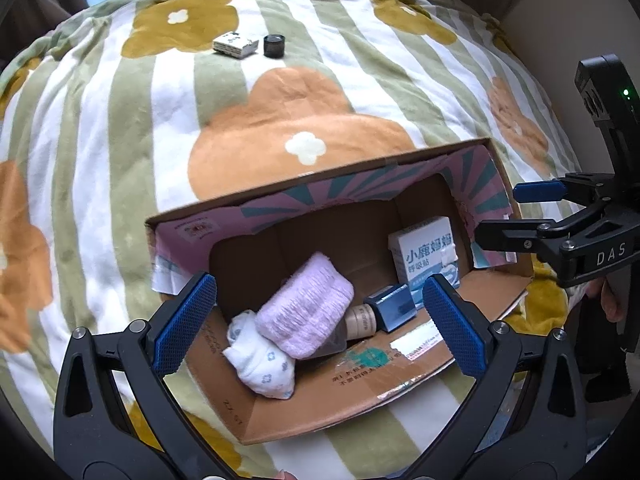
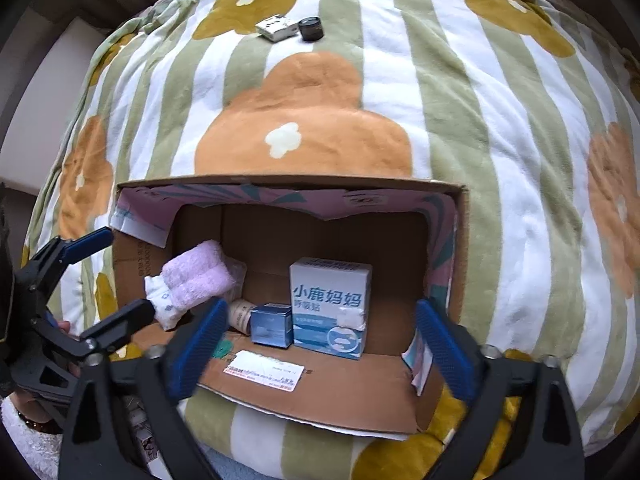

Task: Organize objects
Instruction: 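Move both open tools over to the tissue packet and lens cap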

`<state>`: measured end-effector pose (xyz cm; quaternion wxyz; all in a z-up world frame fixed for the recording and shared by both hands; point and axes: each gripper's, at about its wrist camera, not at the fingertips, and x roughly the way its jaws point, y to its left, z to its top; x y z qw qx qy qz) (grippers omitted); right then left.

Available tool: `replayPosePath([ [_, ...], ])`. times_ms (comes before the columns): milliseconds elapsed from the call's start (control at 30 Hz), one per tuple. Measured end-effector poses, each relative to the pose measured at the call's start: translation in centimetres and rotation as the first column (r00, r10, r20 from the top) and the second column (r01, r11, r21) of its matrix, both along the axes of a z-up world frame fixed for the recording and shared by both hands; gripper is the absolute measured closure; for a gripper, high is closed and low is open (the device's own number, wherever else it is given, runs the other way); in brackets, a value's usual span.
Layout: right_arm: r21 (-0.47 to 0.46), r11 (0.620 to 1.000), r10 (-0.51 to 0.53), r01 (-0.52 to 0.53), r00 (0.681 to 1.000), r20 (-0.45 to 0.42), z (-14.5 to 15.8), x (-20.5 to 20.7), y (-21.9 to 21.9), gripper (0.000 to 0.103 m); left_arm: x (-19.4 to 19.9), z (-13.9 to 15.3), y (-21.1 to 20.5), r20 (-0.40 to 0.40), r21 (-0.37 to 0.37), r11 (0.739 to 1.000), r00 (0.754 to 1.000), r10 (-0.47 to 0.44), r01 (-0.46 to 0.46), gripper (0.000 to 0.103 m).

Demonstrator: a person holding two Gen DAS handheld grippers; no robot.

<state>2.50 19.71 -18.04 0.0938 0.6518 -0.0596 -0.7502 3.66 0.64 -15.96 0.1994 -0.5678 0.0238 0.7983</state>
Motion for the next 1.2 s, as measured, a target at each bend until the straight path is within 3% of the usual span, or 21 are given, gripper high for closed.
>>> replayPosePath([
  [200, -0.014, 1.0, 0.004, -0.004, 1.0, -0.01, 0.6, -1.6, -0.2, 0.001, -2.1, 0.6, -1.4, -0.008, 0.003, 1.0, 1.0, 0.021, -0.021, 0.0],
  [333, -0.024, 0.999, 0.031, -0.032, 0.999, -0.025, 1.5, -3.5, -0.8, 0.001, -4.3, 1.8, -2.4, -0.058, -0.005, 0.999, 0.998, 0.038, -0.039, 0.0],
  [433, -0.007, 1.0, 0.023, -0.023, 0.997, -0.069, 2.5, -5.3, -0.9, 0.001, -6.9, 2.4, -2.9, -0.07, -0.011, 0.999, 0.997, 0.037, -0.038, 0.0],
  [633, 0.122, 0.992, 0.065, -0.041, 0.977, -0.202, 4.9, -9.9, -1.8, 0.001, -12.6, 2.7, -3.6, -0.083, -0.019, 1.0, 0.996, 0.005, -0.007, 0.0],
  [800, 0.148, 0.985, 0.125, -0.091, 0.962, -0.243, 5.0, -14.2, -2.1, 0.001, -17.7, 2.4, -3.6, -0.101, -0.013, 0.999, 0.994, -0.031, 0.03, 0.0],
  [900, 0.134, 0.983, 0.163, -0.129, 0.945, -0.284, 4.7, -16.8, -2.2, 0.001, -20.9, 2.0, -3.4, -0.113, -0.001, 0.998, 0.992, -0.055, 0.055, 0.0],
  [1067, 0.113, 0.969, 0.246, -0.22, 0.895, -0.371, 3.9, -21.2, -2.3, 0.001, -26.3, -0.1, -1.9, -0.146, -0.047, 0.99, 0.98, -0.136, 0.13, 0.0],
  [1200, 0.124, 0.945, 0.326, -0.301, 0.86, -0.392, 2.0, -24.2, -2.5, 0.001, -30.1, -2.4, -0.5, -0.137, -0.069, 0.981, 0.972, -0.192, 0.184, 0.0],
])
